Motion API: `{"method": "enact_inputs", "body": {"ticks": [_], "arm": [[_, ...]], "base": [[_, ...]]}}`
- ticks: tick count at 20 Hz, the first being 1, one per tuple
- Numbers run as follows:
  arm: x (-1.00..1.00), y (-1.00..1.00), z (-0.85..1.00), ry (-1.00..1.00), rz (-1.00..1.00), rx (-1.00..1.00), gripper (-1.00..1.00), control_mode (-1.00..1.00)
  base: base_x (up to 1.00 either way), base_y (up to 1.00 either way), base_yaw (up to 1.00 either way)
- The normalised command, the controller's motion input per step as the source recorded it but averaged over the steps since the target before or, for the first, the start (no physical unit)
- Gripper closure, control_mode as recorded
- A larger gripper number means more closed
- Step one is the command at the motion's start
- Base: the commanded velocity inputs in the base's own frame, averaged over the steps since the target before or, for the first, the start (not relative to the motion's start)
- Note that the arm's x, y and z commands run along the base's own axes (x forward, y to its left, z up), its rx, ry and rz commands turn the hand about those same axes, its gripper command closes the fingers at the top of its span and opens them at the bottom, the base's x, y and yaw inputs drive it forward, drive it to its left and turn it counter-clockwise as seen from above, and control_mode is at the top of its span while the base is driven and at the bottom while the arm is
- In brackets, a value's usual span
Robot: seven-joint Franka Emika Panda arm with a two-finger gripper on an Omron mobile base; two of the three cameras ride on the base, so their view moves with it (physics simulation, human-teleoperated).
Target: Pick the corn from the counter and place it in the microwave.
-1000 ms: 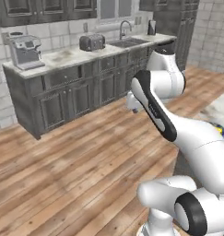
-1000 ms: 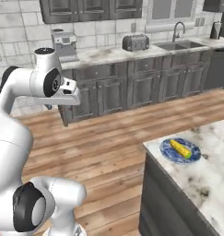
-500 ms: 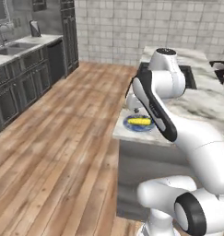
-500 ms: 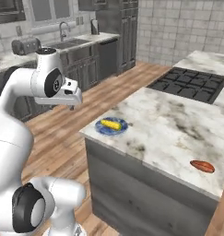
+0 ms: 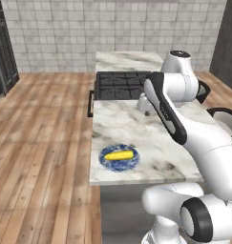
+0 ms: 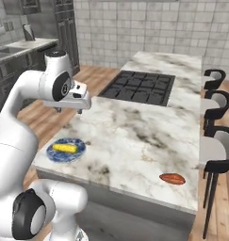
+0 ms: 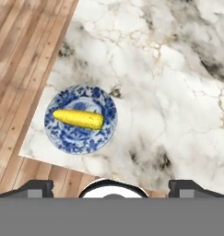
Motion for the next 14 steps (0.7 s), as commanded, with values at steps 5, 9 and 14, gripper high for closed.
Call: {"method": "enact_inputs", "body": {"ticks": [5,9,14], "arm": [[0.0,0.0,0.0,0.0,0.0,0.0,-1.0,1.0],[0.0,0.0,0.0,0.0,0.0,0.0,-1.0,1.0],[0.08,0.07,-0.18,-0.02,0.0,-0.01,-1.0,-1.0]], "base": [[0.66,0.28,0.0],[0.32,0.25,0.0],[0.0,0.07,0.0]]}}
